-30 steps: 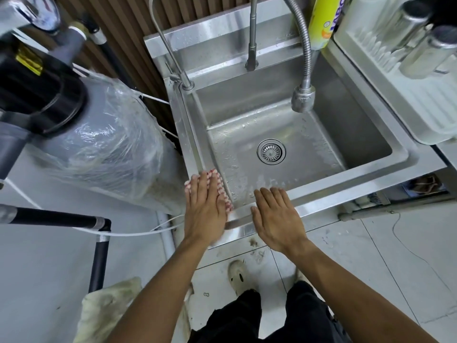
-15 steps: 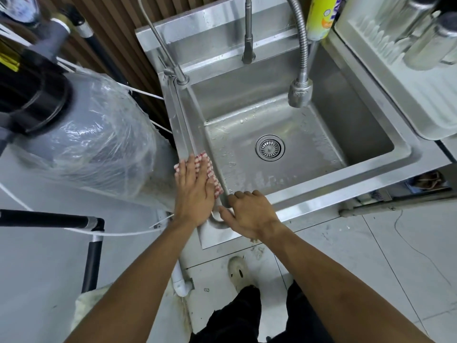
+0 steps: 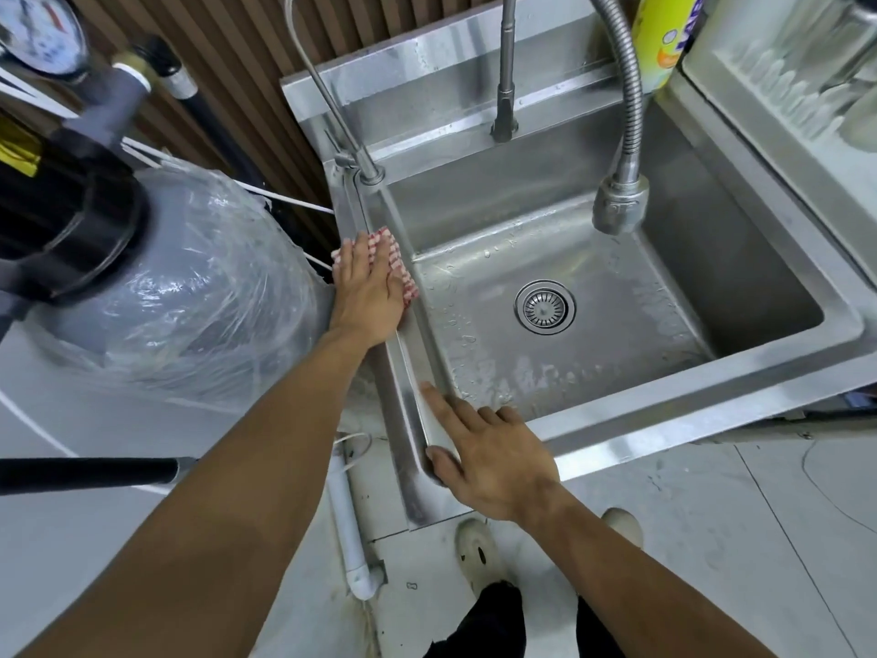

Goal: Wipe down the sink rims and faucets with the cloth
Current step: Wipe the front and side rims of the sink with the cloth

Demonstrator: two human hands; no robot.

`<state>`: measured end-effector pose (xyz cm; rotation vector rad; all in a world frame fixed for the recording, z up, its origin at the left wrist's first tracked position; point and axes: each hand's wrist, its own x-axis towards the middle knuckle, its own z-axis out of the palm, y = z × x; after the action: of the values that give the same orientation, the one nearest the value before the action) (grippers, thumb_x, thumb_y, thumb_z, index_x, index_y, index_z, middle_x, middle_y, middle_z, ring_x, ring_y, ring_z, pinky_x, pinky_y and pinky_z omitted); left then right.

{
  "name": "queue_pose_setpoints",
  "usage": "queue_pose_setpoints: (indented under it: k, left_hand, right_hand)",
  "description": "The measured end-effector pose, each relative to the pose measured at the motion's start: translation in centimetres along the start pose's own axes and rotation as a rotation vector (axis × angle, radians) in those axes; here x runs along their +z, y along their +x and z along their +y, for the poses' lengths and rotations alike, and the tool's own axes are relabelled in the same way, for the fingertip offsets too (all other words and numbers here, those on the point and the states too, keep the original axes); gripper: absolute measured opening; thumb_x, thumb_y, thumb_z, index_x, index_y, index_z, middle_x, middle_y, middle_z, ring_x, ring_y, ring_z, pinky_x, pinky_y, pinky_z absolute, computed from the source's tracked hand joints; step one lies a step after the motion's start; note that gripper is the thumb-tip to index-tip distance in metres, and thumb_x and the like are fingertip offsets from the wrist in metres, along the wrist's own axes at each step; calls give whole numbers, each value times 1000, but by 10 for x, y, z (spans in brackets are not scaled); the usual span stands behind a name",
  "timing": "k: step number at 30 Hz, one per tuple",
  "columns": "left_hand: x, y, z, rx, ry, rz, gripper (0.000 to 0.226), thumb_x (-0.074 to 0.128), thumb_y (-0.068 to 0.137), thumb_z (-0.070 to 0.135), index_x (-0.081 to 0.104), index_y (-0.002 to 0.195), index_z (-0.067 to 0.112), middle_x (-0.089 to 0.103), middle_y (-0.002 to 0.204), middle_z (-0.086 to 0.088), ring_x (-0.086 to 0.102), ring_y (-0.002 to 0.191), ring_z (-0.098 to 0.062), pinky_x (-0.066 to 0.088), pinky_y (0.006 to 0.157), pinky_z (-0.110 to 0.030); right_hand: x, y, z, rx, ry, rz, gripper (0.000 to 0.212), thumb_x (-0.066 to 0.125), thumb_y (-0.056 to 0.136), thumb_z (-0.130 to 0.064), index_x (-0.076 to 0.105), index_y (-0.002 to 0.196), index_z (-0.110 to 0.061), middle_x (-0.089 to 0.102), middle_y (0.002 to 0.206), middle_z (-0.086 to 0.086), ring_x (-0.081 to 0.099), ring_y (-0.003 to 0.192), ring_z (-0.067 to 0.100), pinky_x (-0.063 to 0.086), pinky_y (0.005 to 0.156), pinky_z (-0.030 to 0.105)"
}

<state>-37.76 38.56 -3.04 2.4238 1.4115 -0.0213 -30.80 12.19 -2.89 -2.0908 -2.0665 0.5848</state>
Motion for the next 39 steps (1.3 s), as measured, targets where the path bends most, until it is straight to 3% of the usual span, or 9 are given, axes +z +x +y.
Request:
queue_pose_setpoints:
  k: [3, 5, 9, 13, 20, 31, 36, 39]
  left_hand:
    - [0, 3, 0, -15, -2, 9, 60, 25, 108, 33, 4, 164, 23, -10, 171, -7, -18, 156, -27, -11, 126, -44]
    - [6, -16, 2, -11, -22, 20, 61, 26, 108, 34, 4, 164, 25, -12, 171, -5, -19, 155, -25, -10, 126, -44]
    - [13, -44, 5, 4, -22, 35, 61, 27, 108, 34, 1, 163, 27, -14, 171, -1, -21, 155, -21, -11, 126, -42]
    - [7, -17, 2, 8, 10, 38, 61, 26, 108, 34, 3, 164, 24, -10, 171, -3, -18, 156, -22, -11, 126, -40]
    - [-3, 39, -3, -39, 46, 55, 60, 24, 108, 34, 6, 164, 22, -7, 171, -5, -13, 157, -25, -9, 127, -42]
    - [-14, 87, -6, -117, 67, 77, 60, 21, 107, 36, 6, 164, 23, -7, 172, -5, -12, 157, -25, -8, 127, -42]
    - [-15, 99, -7, -112, 91, 84, 59, 19, 108, 39, 7, 164, 23, -7, 171, -7, -11, 157, -27, -6, 127, -44]
    - [-14, 99, -7, -120, 100, 96, 59, 20, 107, 40, 7, 163, 25, -18, 169, -9, -20, 155, -31, -10, 125, -44]
  right_hand:
    - [-7, 8, 1, 10, 32, -158, 72, 19, 104, -55, -18, 161, -31, 27, 167, 4, 56, 119, 35, 42, 91, 46]
    - [-10, 15, 3, 43, 55, -204, 73, 24, 103, -55, -12, 162, -31, 17, 170, 4, 53, 126, 34, 44, 90, 45]
    - [-5, 31, 0, 24, 132, -24, 69, 29, 101, -47, 17, 162, -17, 10, 172, 7, 33, 149, 31, 34, 116, 55]
    - [12, 36, -12, -6, 132, 60, 63, 26, 105, -40, 29, 161, -10, 22, 169, 11, 33, 152, 31, 33, 121, 51]
    - [16, 40, -5, -38, 93, 10, 72, 20, 107, -53, 0, 164, -16, -13, 171, 3, -13, 158, 21, 8, 129, 46]
    - [16, 40, -6, -37, 99, 27, 73, 16, 107, -56, 4, 164, -11, -8, 172, 6, -12, 158, 19, 6, 130, 42]
    - [11, 58, -3, -28, 234, 35, 68, 15, 109, -48, -3, 163, -11, -12, 171, 4, -21, 156, 14, 1, 129, 39]
    - [10, 81, -7, 33, 345, 92, 65, 20, 111, -43, -5, 164, -13, -16, 171, 2, -22, 155, 11, -5, 129, 35]
